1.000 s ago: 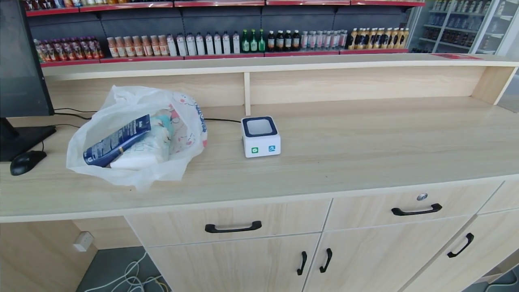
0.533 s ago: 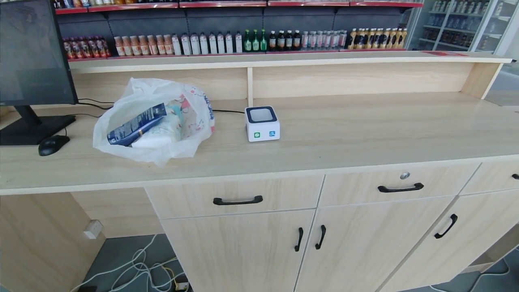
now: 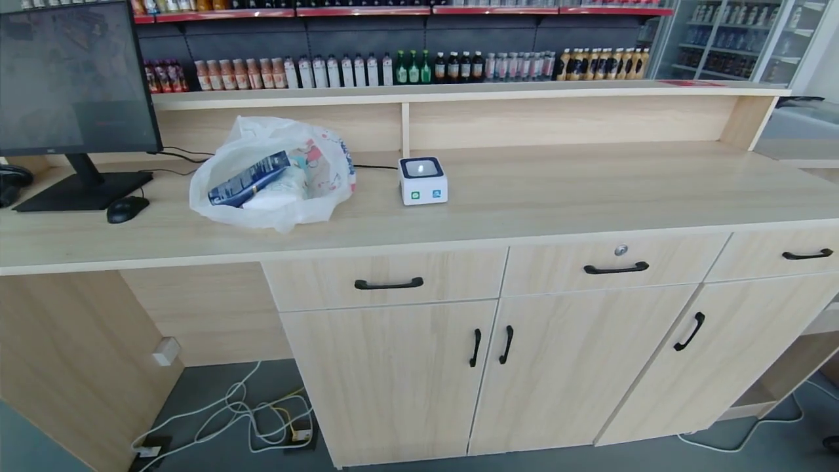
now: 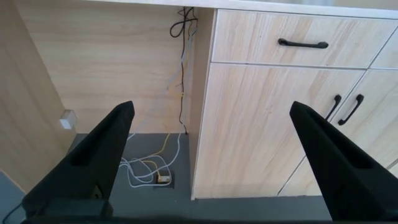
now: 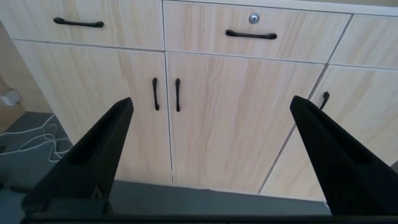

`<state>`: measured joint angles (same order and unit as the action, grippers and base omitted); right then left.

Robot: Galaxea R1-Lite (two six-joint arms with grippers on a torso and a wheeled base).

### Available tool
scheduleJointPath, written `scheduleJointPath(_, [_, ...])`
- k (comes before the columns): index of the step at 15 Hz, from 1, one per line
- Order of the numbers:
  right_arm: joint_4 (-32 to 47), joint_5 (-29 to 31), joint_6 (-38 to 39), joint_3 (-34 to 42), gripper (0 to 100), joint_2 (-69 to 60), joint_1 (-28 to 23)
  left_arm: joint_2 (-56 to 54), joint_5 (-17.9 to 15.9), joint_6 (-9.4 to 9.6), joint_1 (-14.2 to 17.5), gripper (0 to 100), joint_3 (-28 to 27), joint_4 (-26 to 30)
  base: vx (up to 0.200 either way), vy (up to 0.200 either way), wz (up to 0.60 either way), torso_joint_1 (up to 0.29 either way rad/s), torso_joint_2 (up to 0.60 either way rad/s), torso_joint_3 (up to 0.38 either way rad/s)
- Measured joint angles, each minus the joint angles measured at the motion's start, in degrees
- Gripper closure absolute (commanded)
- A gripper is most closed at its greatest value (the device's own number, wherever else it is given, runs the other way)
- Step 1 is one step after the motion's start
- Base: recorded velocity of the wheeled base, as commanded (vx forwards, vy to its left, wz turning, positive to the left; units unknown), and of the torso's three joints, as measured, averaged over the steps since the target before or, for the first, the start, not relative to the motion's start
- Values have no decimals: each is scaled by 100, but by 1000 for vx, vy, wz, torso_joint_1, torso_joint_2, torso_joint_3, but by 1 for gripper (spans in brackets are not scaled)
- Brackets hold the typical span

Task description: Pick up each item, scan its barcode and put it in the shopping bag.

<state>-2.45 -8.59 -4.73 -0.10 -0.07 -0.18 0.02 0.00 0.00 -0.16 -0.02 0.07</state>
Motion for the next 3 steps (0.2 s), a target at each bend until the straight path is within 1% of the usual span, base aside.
scheduleJointPath(3, [0, 4, 13, 0, 0, 0, 0, 0, 0, 0, -5, 0, 0, 6, 0, 0, 0, 0, 0, 0])
